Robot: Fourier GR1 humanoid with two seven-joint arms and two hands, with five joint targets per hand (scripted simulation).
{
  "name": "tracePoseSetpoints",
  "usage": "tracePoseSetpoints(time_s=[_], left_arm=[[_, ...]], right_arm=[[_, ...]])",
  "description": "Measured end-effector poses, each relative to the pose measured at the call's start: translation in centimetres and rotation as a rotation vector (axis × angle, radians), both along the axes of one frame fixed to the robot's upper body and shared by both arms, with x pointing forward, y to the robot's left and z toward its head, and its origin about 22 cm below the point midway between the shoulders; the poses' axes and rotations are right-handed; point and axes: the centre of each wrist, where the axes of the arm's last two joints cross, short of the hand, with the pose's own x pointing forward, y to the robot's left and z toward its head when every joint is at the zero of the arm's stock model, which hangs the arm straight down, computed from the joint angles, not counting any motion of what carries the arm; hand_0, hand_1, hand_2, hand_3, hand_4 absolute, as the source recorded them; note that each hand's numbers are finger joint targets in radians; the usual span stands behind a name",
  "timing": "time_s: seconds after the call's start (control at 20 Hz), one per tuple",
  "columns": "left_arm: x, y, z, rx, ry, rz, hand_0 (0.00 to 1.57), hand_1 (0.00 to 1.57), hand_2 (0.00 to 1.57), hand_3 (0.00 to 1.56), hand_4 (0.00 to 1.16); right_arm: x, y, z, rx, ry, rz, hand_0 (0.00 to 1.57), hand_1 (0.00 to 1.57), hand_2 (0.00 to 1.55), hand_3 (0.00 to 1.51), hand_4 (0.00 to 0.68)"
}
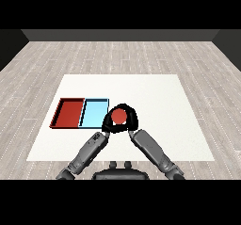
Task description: Pick the red can and put it in the red box
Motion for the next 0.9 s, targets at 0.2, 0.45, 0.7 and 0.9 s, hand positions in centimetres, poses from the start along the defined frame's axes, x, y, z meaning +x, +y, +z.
tracePoseSetpoints(time_s=[0.2, 0.45, 0.7, 0.9], left_arm=[[0.0, -0.2, 0.2, 0.01, 0.007, 0.036, 1.57, 1.57, 1.56, 1.48, 1.12], [-0.2, -0.8, 0.0, 0.016, -0.012, 0.076, 1.57, 1.57, 1.56, 1.48, 1.14], [0.2, -0.4, 0.0, 0.0, -0.067, 0.116, 1.57, 1.57, 1.57, 1.5, 1.15], [0.2, -0.2, -0.3, -0.004, -0.086, 0.133, 1.57, 1.57, 1.57, 1.51, 1.15]], right_arm=[[0.3, 0.1, 0.3, 0.005, -0.003, 0.003, 1.49, 1.49, 1.44, 1.39, 0.649], [-0.4, -0.4, 0.5, 0.001, 0.007, 0.006, 1.49, 1.49, 1.44, 1.39, 0.642], [0.0, -0.1, 1.2, 0.02, 0.024, 0.034, 1.25, 1.25, 1.25, 1.16, 0.0], [0.1, -0.1, 0.8, -0.009, 0.053, 0.028, 0.0, 0.0, 0.0, 0.0, 0.0]])
